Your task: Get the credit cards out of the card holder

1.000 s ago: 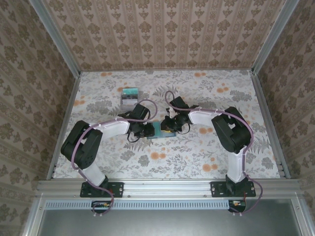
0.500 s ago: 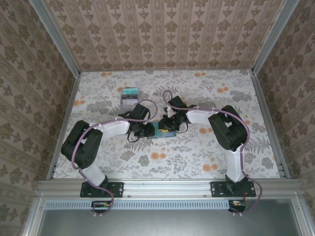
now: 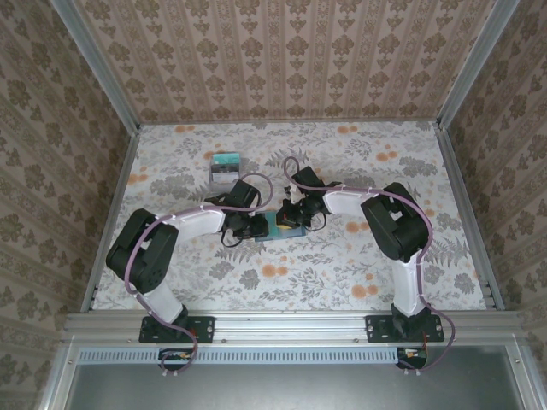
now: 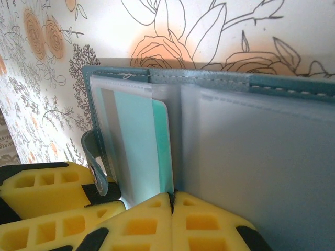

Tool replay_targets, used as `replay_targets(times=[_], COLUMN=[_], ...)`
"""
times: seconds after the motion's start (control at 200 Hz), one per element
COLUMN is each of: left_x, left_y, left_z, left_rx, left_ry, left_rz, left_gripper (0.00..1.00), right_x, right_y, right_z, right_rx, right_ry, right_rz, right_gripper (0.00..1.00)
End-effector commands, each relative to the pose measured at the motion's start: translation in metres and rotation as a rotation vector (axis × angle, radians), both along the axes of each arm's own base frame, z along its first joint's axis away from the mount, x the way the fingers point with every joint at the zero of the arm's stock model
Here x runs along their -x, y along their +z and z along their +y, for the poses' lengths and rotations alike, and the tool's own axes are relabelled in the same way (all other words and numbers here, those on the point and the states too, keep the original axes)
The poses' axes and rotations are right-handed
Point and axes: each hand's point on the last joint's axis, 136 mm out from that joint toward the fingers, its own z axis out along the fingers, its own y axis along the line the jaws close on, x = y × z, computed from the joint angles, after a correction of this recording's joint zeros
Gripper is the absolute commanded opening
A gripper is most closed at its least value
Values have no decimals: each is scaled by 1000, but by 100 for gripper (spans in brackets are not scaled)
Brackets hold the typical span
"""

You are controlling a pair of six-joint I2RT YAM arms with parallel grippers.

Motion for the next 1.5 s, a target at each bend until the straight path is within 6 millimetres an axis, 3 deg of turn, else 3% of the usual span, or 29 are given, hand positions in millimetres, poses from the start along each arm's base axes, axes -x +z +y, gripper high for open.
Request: replay_targets(times=[0.0,0.25,0.46,0.545,0.615,0.685,0.95,1.13,1.23,1.495], left_x=[2,0,1,2,3,4,8,7,5,3], left_y=[-2,4,3,1,0,-2,-3,0,3,8], left_z=[5,12,9,8,7,6,6,7,8,16], left_rx=[2,12,25,26,29,29,24,22,17,16], left_ry=[9,25,18,14,10,5,2,2,3,15], left_rz=[16,4,10,16,22,29,33,26,16,2], left_gripper=[25,26,26,23,15,9,8,11,12,14], right_x=[1,-2,1,1,1,1,1,2,0,-8], right_y=[3,10,9,8,4,-2,-5,-4,0,19], right_z=[-5,-26,-25,-20,-17,-14,-8,-14,-24,-60], right_rx=[11,10,-14,-32,-28,-27,-36,-16,-10,14], right_ry=[-8,-43,-43,-38,-33,-32,-32,-34,-53,-96], right_rz=[-7,-15,-5,2,6,20,26,18,2,-52], right_gripper=[0,0,0,13,23,25,21,4,0,0])
